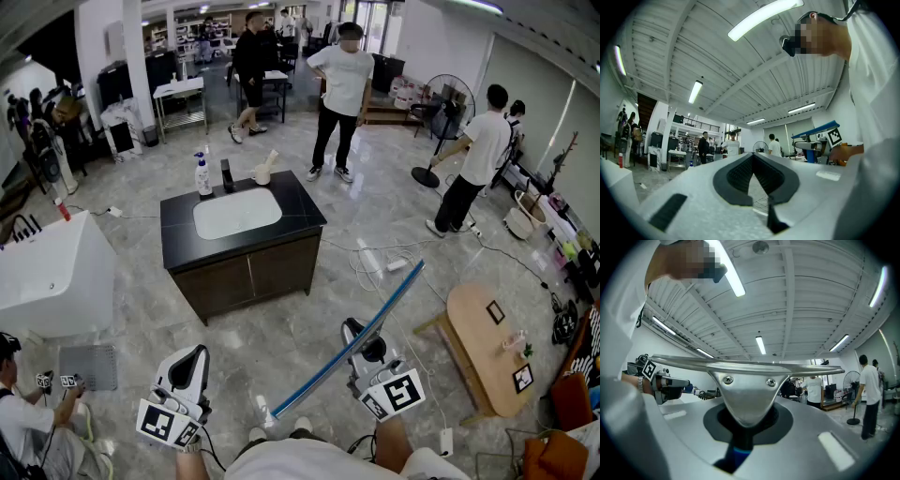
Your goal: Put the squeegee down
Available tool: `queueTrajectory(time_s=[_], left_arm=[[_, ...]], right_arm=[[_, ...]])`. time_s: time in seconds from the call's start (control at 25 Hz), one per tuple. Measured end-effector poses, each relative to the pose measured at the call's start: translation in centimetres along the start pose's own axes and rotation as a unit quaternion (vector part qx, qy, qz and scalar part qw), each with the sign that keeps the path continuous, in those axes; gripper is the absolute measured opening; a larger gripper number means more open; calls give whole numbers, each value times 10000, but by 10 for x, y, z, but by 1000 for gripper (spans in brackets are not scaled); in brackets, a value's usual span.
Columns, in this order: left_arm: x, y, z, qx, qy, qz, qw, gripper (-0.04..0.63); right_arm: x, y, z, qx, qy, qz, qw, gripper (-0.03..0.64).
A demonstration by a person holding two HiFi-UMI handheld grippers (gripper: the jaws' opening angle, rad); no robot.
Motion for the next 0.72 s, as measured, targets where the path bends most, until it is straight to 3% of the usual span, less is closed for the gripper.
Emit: queueTrajectory(time_s=[0.28,0.72], left_arm=[[-2,-2,-5,-155,-45,27,9999,-12],[14,9,-18,-100,95,31,9999,-12]], right_arm=[[-2,-7,0,-41,13,-11,10000,25],[7,-15,-13,8,62,-76,10000,25]])
Point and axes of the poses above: the fingertips, and each gripper's own axes: z forward along the fingers, y to its right, x out of its top, the point moved 4 cm from there along -z, backward along the fingers, and after that the axes turned 11 degrees about z, right-handed, at the moved point
